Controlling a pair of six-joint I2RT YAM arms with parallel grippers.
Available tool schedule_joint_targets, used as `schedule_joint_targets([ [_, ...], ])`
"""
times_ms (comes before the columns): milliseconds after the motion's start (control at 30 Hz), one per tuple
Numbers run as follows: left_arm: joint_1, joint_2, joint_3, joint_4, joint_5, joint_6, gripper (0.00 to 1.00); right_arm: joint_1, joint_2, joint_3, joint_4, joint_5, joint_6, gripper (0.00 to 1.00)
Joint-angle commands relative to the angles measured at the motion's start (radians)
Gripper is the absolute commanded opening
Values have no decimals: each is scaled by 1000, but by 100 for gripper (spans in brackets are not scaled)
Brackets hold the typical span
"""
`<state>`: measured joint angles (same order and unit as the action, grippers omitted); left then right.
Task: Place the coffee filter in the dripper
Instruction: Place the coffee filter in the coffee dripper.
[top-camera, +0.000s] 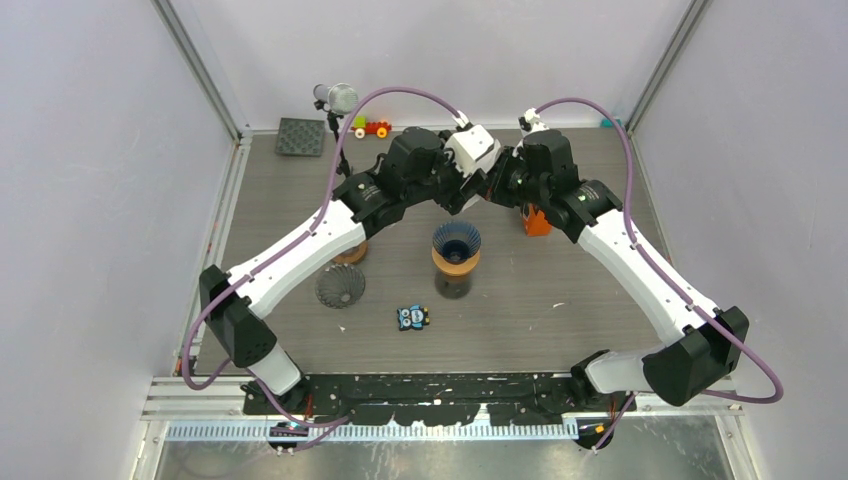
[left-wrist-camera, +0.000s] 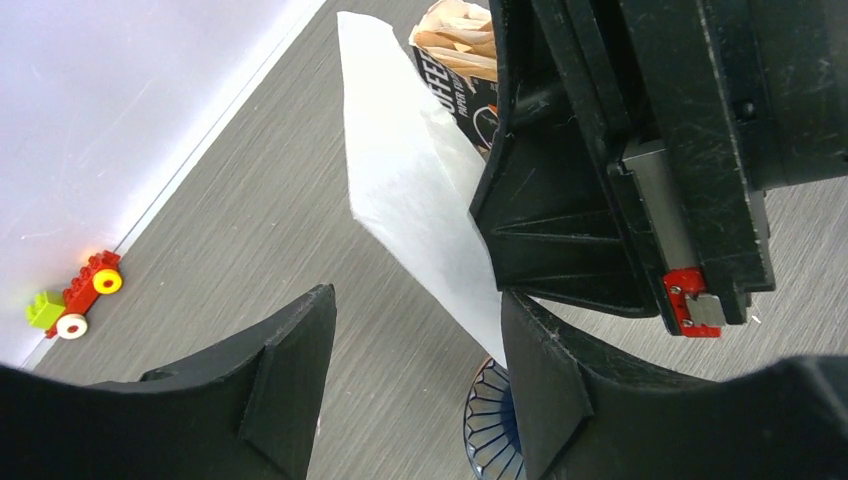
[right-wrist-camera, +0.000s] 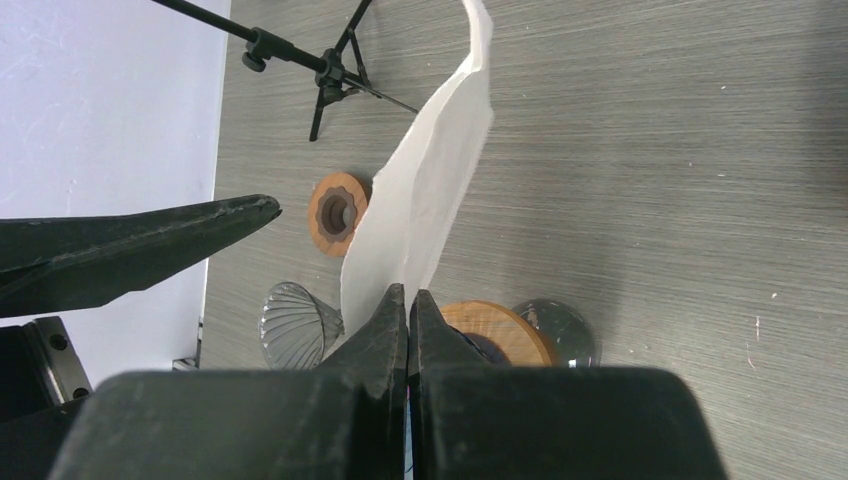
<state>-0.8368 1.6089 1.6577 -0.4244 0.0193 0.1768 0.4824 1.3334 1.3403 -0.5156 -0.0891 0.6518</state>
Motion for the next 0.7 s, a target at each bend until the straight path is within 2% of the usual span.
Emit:
schedule_joint_targets([
  [0,-4,7,39,24,2,16,63,-5,-30,-4,44,-3,-18,1],
  [533,-4,0,5,47,-12,32,62,-7,-28,-4,44,-16,-17,1],
  [667,-4,13,16,53,-67,33,60,-7,-24,-5,46,-27,-17,0],
])
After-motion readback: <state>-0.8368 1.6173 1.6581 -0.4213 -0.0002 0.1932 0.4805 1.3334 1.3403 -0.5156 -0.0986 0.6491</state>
